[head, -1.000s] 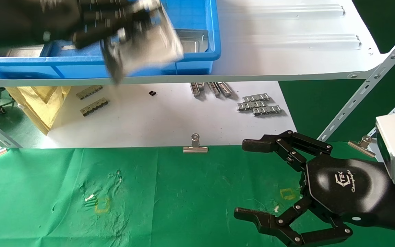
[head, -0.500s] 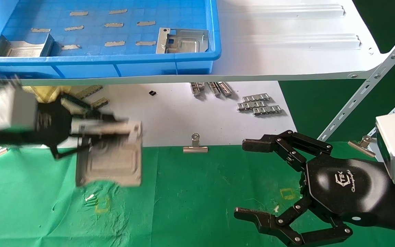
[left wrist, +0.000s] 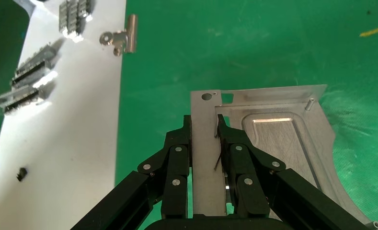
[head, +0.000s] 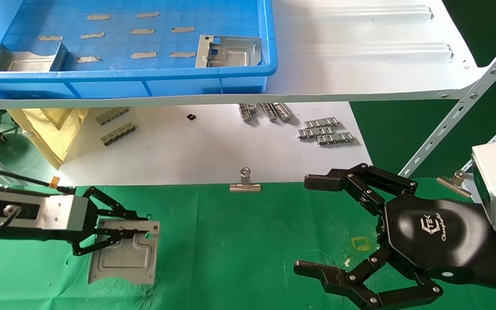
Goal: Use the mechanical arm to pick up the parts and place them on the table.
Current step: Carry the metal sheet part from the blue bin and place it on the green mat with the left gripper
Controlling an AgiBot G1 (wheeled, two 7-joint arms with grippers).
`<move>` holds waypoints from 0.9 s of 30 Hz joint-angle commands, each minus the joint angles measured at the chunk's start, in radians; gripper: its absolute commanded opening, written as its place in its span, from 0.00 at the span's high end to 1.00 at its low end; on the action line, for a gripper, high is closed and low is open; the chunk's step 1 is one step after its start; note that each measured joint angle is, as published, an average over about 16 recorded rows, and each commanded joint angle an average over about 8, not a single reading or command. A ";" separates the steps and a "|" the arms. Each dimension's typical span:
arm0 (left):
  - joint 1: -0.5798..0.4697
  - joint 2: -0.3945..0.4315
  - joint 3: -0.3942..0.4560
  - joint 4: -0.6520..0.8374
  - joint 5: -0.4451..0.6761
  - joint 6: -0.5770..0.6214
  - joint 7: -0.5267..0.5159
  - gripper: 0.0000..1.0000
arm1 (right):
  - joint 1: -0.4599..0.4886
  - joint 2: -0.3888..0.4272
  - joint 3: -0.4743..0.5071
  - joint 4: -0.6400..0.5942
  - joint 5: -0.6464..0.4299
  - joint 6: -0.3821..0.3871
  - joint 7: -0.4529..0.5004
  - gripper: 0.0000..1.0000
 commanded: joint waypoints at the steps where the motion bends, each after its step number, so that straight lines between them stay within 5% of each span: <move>1: 0.011 0.009 0.010 0.038 0.000 0.001 0.026 0.47 | 0.000 0.000 0.000 0.000 0.000 0.000 0.000 0.00; 5: 0.011 0.025 0.021 0.088 0.007 -0.008 0.075 0.01 | 0.000 0.000 0.000 0.000 0.000 0.000 0.000 0.00; 18: -0.010 0.048 0.012 0.158 -0.039 0.016 0.149 0.00 | 0.000 0.000 0.000 0.000 0.000 0.000 0.000 0.00; 27: 0.093 -0.020 -0.043 0.025 -0.293 0.033 -0.092 0.00 | 0.000 0.000 0.000 0.000 0.000 0.000 0.000 0.00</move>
